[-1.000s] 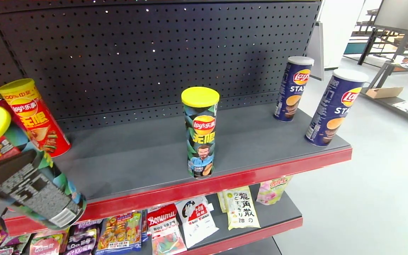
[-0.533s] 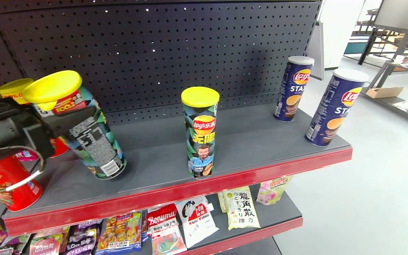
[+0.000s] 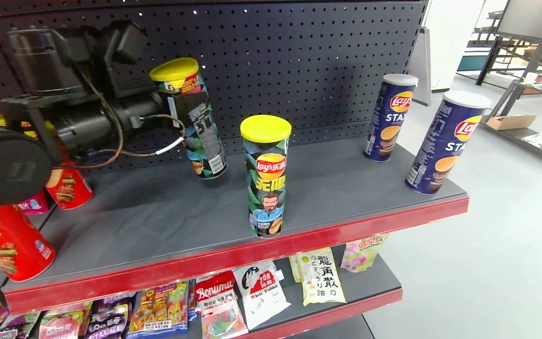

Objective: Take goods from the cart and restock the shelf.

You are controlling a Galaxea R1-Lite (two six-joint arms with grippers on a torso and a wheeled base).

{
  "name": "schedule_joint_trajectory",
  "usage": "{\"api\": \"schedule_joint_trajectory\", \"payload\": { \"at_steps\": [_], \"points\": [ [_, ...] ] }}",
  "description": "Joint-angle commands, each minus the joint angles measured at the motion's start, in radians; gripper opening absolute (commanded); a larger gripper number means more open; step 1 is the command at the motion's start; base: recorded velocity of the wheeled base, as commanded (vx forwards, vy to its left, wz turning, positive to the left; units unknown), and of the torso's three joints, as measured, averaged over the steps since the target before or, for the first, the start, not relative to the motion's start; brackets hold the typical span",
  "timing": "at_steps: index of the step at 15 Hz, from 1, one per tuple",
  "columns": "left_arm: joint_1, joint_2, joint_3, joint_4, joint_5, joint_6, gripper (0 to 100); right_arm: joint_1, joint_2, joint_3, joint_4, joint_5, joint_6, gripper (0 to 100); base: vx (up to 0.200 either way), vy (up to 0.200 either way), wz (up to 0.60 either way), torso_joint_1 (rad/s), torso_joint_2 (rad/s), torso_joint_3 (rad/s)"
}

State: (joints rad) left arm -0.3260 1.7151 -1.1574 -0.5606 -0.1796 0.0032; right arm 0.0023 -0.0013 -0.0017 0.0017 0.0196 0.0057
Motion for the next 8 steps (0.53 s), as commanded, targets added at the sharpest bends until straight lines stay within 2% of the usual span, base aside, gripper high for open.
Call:
{"api": "schedule_joint_trajectory", "payload": {
  "at_steps": [1,6,8],
  "points": [
    [-0.047,0.155,-0.094,0.001,0.063,-0.006,0,0.001,0.001,0.0,0.0,0.0,0.0,100,0.0,0.0,0.0,0.0,0.0,0.0],
    [-0.076,0.284,-0.248,-0.002,0.098,-0.003,0,0.001,0.001,0.0,0.0,0.0,0.0,100,0.0,0.0,0.0,0.0,0.0,0.0],
    [-0.079,0.305,-0.271,-0.002,0.098,-0.003,0,0.001,0.001,0.0,0.0,0.0,0.0,100,0.0,0.0,0.0,0.0,0.0,0.0]
  ]
}}
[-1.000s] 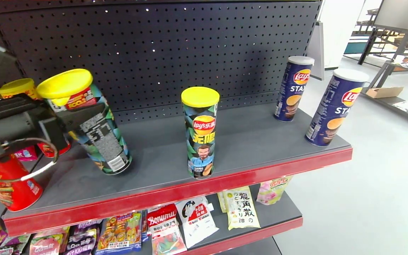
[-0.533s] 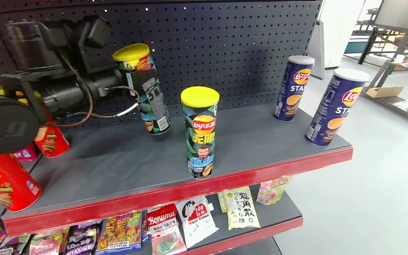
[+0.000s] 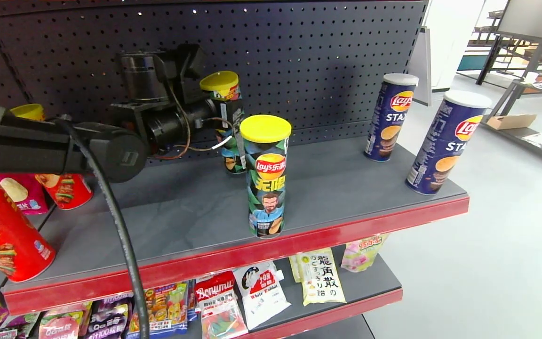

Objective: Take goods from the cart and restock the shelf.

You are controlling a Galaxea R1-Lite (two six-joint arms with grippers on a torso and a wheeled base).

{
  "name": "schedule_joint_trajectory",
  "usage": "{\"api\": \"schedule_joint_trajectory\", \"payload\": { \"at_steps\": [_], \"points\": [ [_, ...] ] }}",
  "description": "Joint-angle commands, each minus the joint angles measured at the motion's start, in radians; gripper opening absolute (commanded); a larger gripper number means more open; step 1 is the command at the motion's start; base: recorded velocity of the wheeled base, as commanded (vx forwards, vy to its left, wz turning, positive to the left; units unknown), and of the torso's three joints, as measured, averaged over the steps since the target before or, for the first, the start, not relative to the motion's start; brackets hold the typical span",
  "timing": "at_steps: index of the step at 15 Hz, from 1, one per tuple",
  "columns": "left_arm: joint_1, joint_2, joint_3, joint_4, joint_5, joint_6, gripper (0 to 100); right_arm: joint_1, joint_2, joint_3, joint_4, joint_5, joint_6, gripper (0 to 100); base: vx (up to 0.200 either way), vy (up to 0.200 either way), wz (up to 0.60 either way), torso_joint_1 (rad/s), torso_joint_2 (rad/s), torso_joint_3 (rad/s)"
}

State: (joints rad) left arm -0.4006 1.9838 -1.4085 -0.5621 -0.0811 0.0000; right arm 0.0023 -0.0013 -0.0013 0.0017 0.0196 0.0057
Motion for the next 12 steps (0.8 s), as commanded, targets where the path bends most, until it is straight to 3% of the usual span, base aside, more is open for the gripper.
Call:
{"api": "schedule_joint_trajectory", "payload": {
  "at_steps": [1,6,12],
  "points": [
    [-0.009,0.043,-0.023,0.001,0.0,0.0,0,0.001,0.001,0.0,0.0,0.0,0.0,100,0.0,0.0,0.0,0.0,0.0,0.0],
    [-0.035,0.059,-0.038,0.001,0.035,-0.005,0,0.001,0.001,0.0,0.0,0.0,0.0,100,0.0,0.0,0.0,0.0,0.0,0.0],
    [-0.049,0.069,-0.056,0.001,0.034,-0.005,0,0.001,0.001,0.0,0.0,0.0,0.0,100,0.0,0.0,0.0,0.0,0.0,0.0]
  ]
}}
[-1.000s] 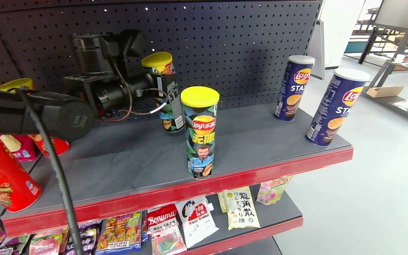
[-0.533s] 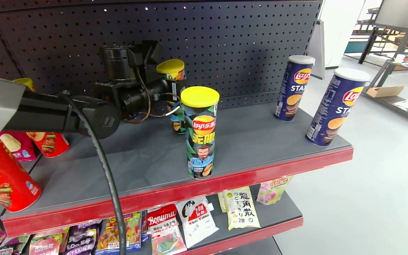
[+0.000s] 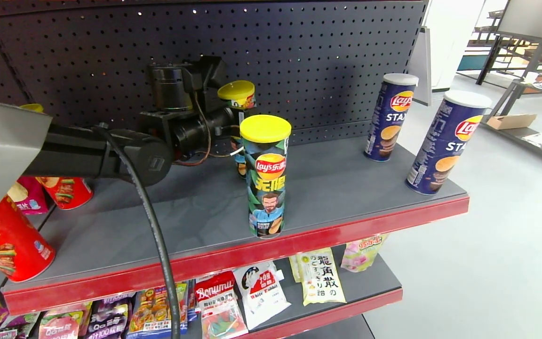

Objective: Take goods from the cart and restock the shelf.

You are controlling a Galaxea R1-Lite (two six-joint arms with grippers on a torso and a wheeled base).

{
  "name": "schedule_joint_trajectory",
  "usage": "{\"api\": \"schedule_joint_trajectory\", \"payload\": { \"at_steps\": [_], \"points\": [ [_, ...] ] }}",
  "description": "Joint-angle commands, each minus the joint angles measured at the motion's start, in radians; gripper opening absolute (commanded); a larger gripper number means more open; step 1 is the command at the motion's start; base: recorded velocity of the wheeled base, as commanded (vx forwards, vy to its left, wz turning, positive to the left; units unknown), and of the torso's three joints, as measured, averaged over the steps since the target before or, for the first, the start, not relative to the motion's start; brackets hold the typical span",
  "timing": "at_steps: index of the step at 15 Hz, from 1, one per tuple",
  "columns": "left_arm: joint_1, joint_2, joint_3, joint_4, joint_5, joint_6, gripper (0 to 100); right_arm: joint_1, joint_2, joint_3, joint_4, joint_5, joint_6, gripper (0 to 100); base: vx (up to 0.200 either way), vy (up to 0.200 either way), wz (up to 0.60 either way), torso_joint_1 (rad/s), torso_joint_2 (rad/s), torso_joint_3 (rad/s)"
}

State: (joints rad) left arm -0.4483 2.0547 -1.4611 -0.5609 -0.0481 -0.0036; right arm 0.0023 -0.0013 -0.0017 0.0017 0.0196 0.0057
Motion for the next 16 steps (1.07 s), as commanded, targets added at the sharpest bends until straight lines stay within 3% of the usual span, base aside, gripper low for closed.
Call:
{"api": "schedule_joint_trajectory", "payload": {
  "at_steps": [1,16],
  "points": [
    [-0.003,0.007,-0.015,-0.001,0.001,0.001,0,0.001,0.001,0.002,0.0,0.0,0.0,100,0.0,0.0,0.0,0.0,0.0,0.0],
    [-0.026,0.013,-0.008,-0.001,0.033,0.004,0,0.001,0.001,0.0,0.0,0.0,0.0,100,0.0,0.0,0.0,0.0,0.0,0.0]
  ]
}}
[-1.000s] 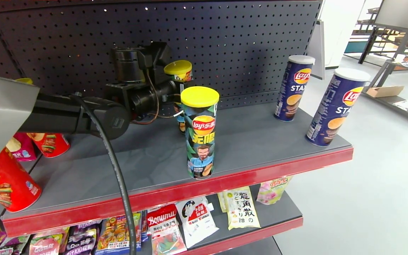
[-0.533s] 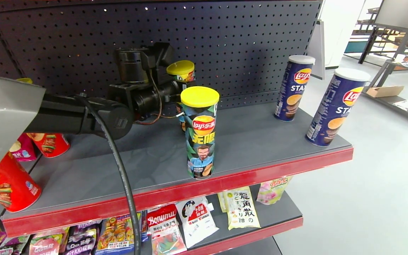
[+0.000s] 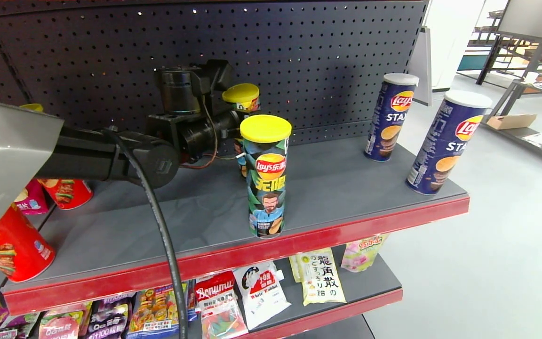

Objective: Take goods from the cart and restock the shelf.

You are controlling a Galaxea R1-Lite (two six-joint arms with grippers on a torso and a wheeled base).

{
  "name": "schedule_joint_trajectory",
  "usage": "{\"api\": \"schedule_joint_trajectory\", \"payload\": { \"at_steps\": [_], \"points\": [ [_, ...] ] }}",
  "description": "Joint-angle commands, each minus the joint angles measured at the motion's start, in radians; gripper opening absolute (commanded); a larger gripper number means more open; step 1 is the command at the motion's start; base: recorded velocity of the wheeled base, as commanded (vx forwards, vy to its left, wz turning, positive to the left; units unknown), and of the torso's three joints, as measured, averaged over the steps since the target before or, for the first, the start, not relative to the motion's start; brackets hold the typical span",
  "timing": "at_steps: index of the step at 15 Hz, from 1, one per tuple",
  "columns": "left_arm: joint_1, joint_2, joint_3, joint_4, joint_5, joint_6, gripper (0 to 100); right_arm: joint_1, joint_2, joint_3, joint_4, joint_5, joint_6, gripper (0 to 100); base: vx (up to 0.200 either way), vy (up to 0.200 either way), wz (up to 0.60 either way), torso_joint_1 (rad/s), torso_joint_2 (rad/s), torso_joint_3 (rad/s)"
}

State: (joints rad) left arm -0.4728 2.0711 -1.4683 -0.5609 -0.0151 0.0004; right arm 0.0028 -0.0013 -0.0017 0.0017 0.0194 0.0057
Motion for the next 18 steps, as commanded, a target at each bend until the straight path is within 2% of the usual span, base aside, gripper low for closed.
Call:
{"api": "schedule_joint_trajectory", "payload": {
  "at_steps": [1,9,10,18],
  "points": [
    [-0.003,-0.003,-0.001,-0.001,0.0,0.0,0,0.0,0.001,0.002,0.0,0.001,0.0,100,0.0,0.0,0.0,0.0,0.0,0.0],
    [-0.01,0.006,0.0,-0.002,0.003,0.0,0,0.0,0.001,0.0,0.0,0.001,0.0,100,0.0,0.0,0.0,0.0,0.0,0.0],
    [-0.01,0.011,0.0,-0.004,0.004,0.0,100,0.0,0.001,0.002,0.0,0.001,0.0,100,0.0,0.0,0.0,0.0,0.0,0.0],
    [-0.018,0.001,0.008,0.004,0.006,-0.002,100,0.0,0.001,0.002,0.0,0.001,0.0,100,0.0,0.0,0.0,0.0,0.0,0.0]
  ]
}}
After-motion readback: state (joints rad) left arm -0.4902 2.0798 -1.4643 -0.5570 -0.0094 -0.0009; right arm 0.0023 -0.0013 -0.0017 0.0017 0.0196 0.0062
